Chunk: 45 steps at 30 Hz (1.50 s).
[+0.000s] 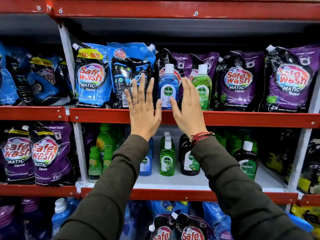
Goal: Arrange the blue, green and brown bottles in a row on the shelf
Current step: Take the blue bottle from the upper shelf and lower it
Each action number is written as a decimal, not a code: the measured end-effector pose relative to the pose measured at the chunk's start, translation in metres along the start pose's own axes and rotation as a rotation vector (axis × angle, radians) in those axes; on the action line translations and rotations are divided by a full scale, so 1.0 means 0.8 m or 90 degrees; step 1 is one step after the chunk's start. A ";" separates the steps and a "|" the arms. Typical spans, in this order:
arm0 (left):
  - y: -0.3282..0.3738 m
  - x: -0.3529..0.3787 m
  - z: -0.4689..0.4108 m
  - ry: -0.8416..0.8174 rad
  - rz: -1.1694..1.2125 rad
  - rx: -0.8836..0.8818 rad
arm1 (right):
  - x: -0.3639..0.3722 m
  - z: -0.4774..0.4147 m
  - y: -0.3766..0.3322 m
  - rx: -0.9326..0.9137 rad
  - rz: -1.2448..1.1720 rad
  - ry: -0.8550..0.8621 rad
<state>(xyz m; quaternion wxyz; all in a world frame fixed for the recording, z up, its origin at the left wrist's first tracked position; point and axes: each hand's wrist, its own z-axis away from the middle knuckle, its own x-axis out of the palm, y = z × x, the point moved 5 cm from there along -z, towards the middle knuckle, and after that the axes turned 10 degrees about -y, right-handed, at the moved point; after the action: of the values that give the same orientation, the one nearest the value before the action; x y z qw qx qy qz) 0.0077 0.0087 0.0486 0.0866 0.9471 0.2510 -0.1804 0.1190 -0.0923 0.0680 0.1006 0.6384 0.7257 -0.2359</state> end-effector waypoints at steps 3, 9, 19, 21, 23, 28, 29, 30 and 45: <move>-0.032 0.009 0.005 -0.033 -0.041 -0.061 | 0.020 -0.020 0.012 0.108 -0.081 -0.086; -0.066 0.029 0.018 -0.068 -0.077 -0.045 | 0.037 -0.056 0.032 0.305 -0.169 -0.236; -0.070 0.031 0.020 -0.067 -0.124 -0.030 | 0.032 -0.060 0.038 0.302 -0.266 -0.165; -0.070 0.031 0.020 -0.067 -0.128 -0.030 | 0.025 -0.061 0.033 0.289 -0.290 -0.137; -0.071 0.031 0.020 -0.073 -0.126 -0.030 | 0.015 -0.063 0.028 0.276 -0.312 -0.119; -0.067 0.021 0.023 -0.070 -0.111 -0.032 | -0.011 -0.060 0.018 0.268 -0.378 -0.115; -0.065 0.018 0.026 -0.060 -0.107 -0.037 | -0.014 -0.055 0.016 0.269 -0.389 -0.119; -0.062 0.015 0.030 -0.049 -0.102 -0.044 | -0.016 -0.050 0.014 0.266 -0.394 -0.123; -0.073 0.038 0.160 -0.070 -0.042 -0.075 | 0.062 0.098 0.020 0.249 -0.473 -0.189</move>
<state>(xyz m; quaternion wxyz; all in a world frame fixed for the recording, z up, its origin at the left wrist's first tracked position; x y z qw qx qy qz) -0.0353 0.0395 -0.0852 0.1501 0.9203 0.2869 -0.2196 0.1143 -0.0845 -0.0256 -0.0105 0.3006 0.8252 -0.4781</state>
